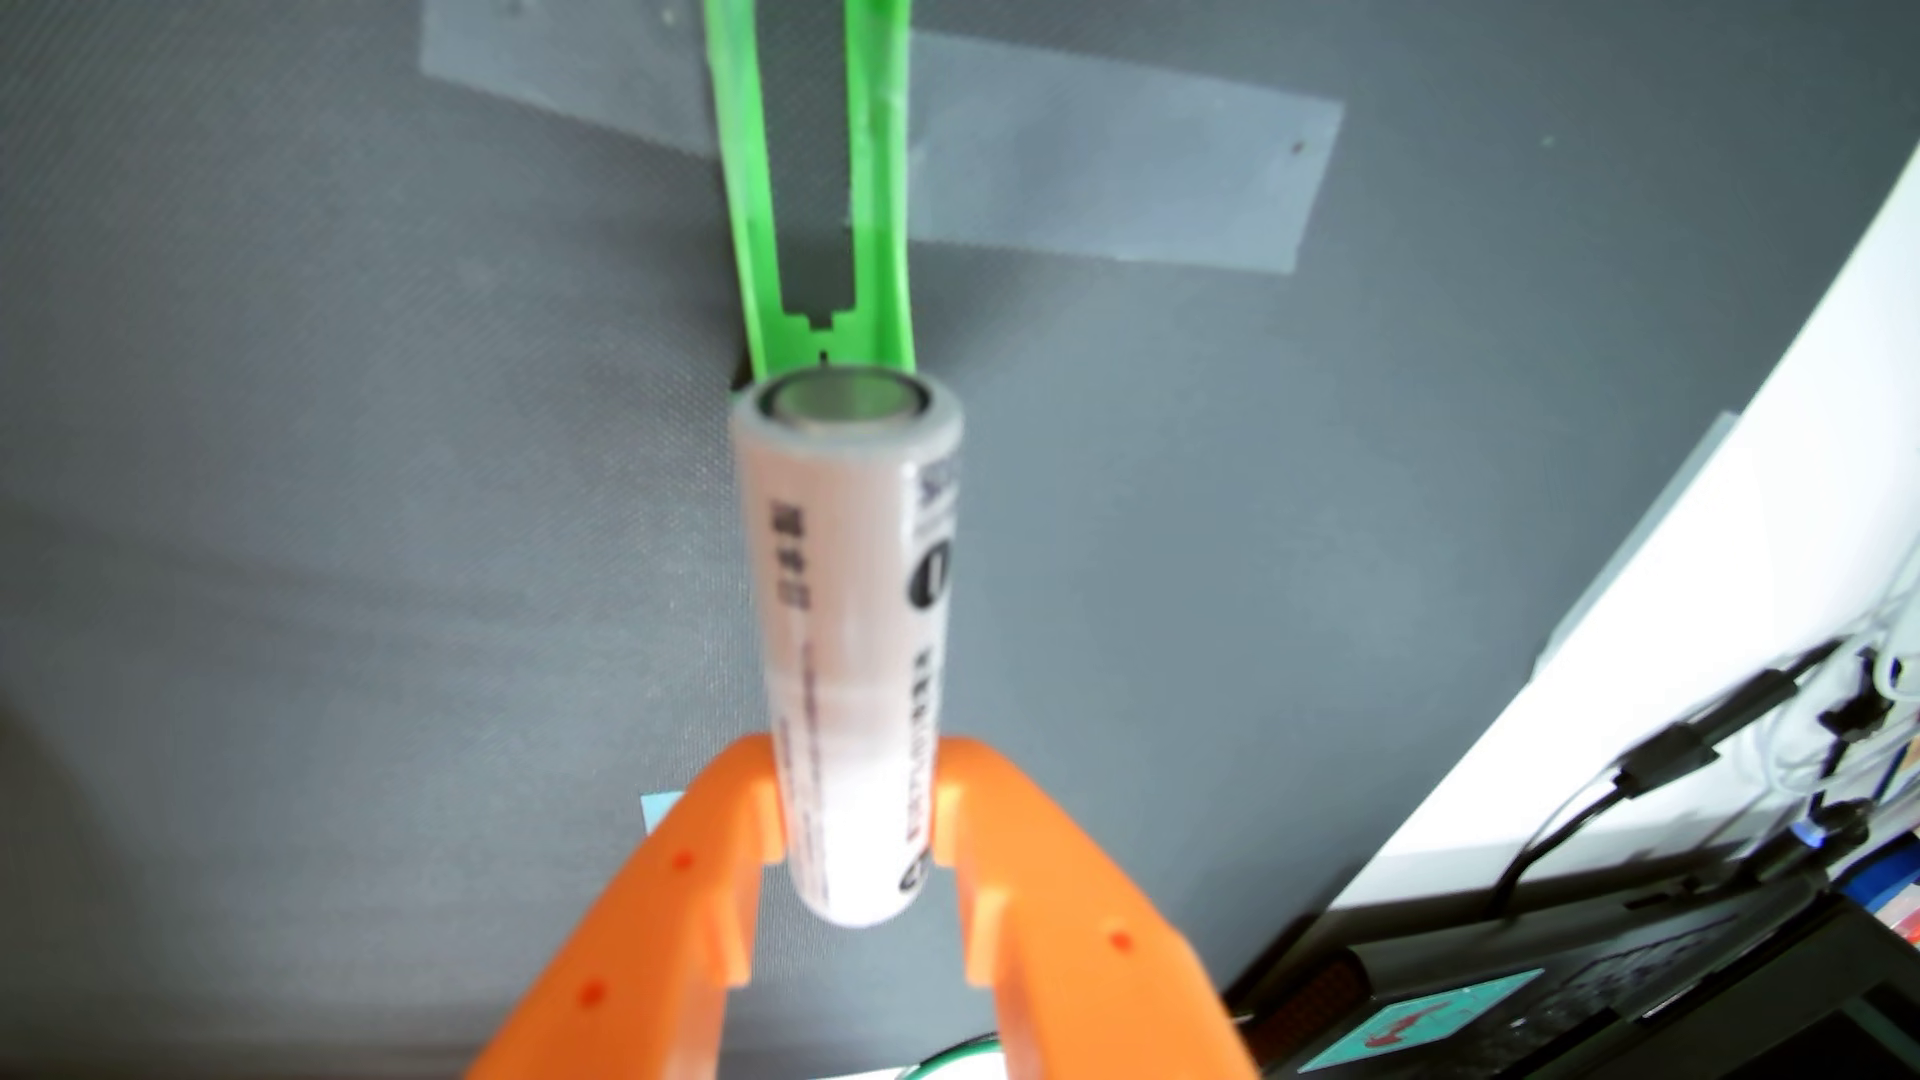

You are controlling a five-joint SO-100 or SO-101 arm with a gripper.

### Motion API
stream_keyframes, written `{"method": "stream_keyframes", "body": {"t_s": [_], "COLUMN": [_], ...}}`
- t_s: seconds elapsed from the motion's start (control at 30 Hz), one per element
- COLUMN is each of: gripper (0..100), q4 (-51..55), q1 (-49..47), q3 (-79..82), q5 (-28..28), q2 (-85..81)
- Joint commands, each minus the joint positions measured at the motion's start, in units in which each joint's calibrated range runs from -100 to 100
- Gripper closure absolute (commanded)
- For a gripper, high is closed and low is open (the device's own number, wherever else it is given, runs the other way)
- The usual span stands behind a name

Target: Insert Battery

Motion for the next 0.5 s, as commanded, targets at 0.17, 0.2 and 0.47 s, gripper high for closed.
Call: {"method": "stream_keyframes", "body": {"t_s": [0.17,0.2,0.47], "gripper": [99,99,99], "q4": [-0.42,-0.42,-0.51], "q1": [-0.17,-0.29,-7.85], "q3": [-0.41,-0.50,-0.59], "q5": [-2.66,-2.71,-4.26], "q2": [-1.42,-1.50,-1.00]}}
